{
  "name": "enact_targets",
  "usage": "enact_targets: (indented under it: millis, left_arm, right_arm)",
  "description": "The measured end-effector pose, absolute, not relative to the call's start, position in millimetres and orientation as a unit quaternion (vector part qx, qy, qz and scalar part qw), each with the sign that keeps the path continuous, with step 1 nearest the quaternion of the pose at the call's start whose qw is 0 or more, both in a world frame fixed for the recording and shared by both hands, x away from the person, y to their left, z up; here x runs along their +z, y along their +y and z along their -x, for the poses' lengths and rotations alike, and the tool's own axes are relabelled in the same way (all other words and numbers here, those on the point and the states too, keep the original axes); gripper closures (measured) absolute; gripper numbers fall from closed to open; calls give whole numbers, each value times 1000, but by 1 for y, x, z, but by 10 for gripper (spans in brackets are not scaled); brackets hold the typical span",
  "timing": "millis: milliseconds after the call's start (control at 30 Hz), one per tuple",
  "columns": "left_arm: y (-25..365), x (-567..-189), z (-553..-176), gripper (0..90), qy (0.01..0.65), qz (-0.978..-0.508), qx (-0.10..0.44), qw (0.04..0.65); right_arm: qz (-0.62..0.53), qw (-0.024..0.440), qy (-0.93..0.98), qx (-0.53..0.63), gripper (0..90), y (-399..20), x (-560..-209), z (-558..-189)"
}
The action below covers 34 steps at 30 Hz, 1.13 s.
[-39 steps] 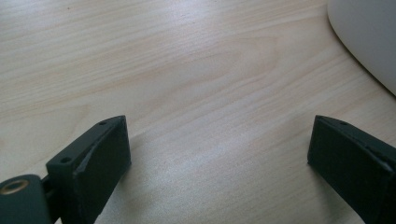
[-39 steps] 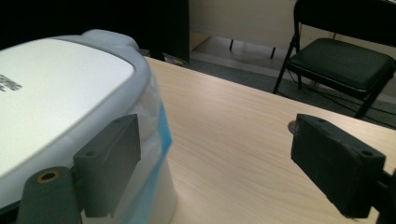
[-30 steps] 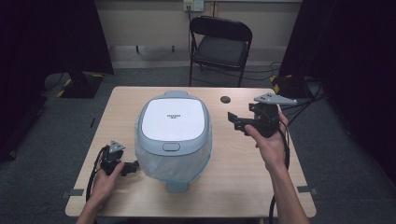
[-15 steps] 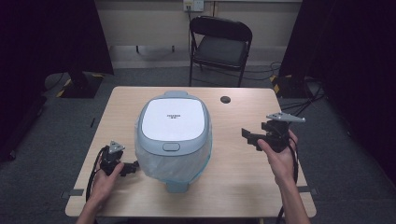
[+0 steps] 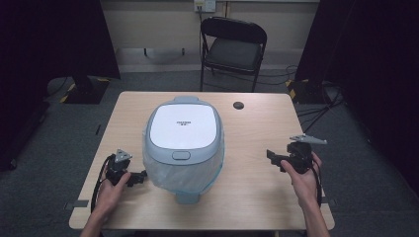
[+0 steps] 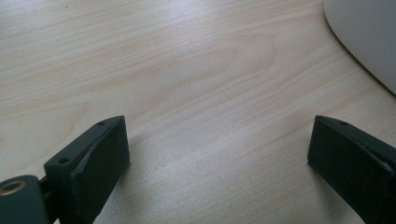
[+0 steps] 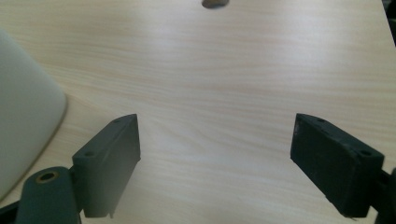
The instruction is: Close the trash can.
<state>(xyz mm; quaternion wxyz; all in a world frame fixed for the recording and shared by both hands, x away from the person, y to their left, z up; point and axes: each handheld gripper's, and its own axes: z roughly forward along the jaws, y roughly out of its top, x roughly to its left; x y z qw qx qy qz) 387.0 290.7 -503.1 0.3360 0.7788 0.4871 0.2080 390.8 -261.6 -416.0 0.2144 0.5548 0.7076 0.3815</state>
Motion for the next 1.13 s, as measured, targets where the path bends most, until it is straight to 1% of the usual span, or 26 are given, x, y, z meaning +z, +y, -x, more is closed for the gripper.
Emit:
enact_targets:
  millis: [33, 100, 133, 500, 633, 700, 767, 833, 967, 1133]
  left_arm:
    - [291, -503, -387, 51, 487, -779, 208, 336]
    - [291, -503, -387, 50, 486, -780, 208, 335]
    - [291, -503, -387, 50, 486, -779, 208, 336]
    - [291, -503, -387, 50, 486, -780, 206, 336]
    - [291, -503, -388, 47, 485, -781, 205, 336]
    - [291, -503, -388, 44, 485, -781, 205, 336]
    - [292, -503, -388, 43, 484, -781, 205, 336]
    - [292, -503, -388, 39, 484, -781, 203, 337]
    - [291, -503, -389, 35, 484, -782, 205, 336]
    - [292, -503, -389, 30, 482, -784, 204, 334]
  right_arm:
    - [-563, 206, 707, 375, 155, -265, -427, -390]
    - [-567, 206, 706, 371, 155, -267, -433, -389]
    - [-578, 200, 701, 368, 156, -272, -444, -388]
    - [-593, 203, 720, 298, 155, -279, -480, -396]
    - [-597, 199, 720, 293, 156, -280, -486, -397]
    - [-595, 217, 719, 287, 151, -280, -490, -397]
    - [-594, 220, 720, 284, 151, -279, -491, -396]
    - [-586, 244, 718, 284, 111, -278, -495, -395]
    - [-574, 257, 715, 305, 100, -282, -500, -394]
    - [-575, 257, 715, 304, 100, -282, -500, -394]
